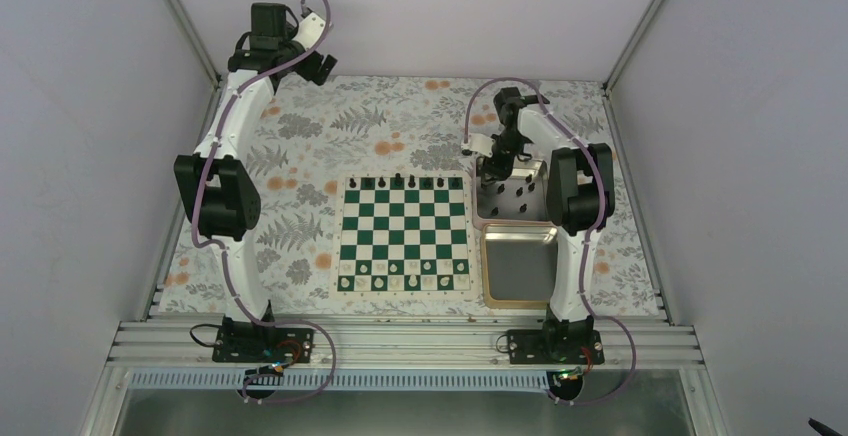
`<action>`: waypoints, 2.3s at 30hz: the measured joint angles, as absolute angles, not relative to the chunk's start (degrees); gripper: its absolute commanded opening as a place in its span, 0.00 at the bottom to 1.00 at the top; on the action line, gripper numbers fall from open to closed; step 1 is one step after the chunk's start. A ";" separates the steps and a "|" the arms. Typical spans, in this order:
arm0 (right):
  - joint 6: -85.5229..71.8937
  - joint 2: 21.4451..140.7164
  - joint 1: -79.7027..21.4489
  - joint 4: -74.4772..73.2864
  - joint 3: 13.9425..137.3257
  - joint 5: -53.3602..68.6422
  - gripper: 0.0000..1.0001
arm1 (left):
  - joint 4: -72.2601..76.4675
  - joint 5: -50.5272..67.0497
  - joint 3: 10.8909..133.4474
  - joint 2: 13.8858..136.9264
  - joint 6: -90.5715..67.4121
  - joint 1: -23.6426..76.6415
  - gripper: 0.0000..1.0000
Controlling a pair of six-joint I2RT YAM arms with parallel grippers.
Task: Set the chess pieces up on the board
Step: Pick up the chess piece from the storage box, then place the chess piece on the chessboard.
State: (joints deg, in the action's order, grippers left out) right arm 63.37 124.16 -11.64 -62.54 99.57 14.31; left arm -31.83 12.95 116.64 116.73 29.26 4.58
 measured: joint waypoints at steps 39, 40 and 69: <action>62.30 125.64 -12.75 -62.48 98.70 11.55 0.17 | -31.62 16.05 113.14 115.55 28.84 4.56 1.00; 62.19 125.62 -12.80 -63.09 99.31 11.09 0.17 | -31.62 16.19 112.90 115.31 28.84 4.56 1.00; 57.17 135.41 -45.65 -70.50 133.60 2.70 0.06 | -24.88 22.57 91.24 103.81 29.30 -2.61 1.00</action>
